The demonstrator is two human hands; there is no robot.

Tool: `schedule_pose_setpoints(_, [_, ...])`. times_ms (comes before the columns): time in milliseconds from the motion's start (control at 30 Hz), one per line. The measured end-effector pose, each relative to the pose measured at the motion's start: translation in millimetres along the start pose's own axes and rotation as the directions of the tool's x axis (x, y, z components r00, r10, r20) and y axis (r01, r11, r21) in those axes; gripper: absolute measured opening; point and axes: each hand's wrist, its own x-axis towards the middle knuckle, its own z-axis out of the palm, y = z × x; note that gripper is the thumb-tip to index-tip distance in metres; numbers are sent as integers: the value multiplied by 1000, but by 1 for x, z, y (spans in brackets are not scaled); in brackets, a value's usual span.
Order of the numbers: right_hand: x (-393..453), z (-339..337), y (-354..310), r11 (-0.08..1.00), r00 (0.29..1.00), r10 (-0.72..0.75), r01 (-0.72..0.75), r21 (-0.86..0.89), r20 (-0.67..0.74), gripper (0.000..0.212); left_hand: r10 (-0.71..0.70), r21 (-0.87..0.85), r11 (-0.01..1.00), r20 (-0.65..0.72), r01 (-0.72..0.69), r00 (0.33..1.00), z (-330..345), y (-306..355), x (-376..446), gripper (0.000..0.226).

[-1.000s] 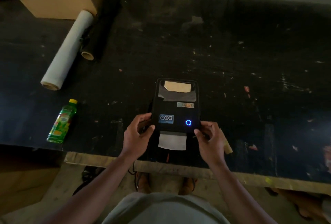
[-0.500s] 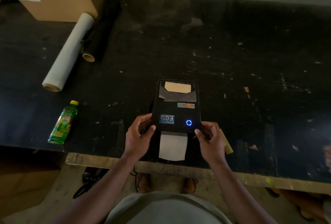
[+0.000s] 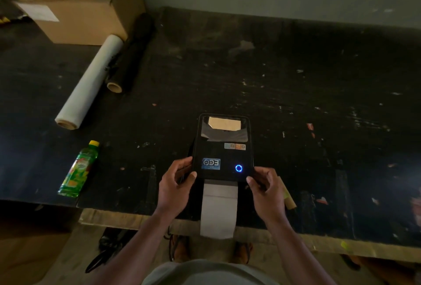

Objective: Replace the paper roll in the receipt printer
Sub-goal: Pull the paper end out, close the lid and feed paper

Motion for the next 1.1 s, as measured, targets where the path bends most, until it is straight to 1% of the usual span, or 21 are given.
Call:
schedule_pose_setpoints(433, [1, 1, 5, 999, 999, -48, 48, -13, -4, 32, -8, -29, 1000, 14, 8, 1000, 0, -3, 2, 44])
schedule_pose_setpoints(733, [0, 0, 1, 1000, 1000, -29, 29, -3, 4, 32, 16, -22, 1000, 11, -15, 1000, -1, -3, 1, 44])
schedule_pose_setpoints(900, [1, 1, 2, 1000, 1000, -21, 21, 8, 5, 32, 6, -28, 1000, 16, -5, 1000, -1, -2, 1, 44])
schedule_pose_setpoints(1100, [0, 0, 1, 999, 999, -34, 34, -18, -4, 31, 3, -11, 1000, 7, -3, 1000, -1, -1, 1, 45])
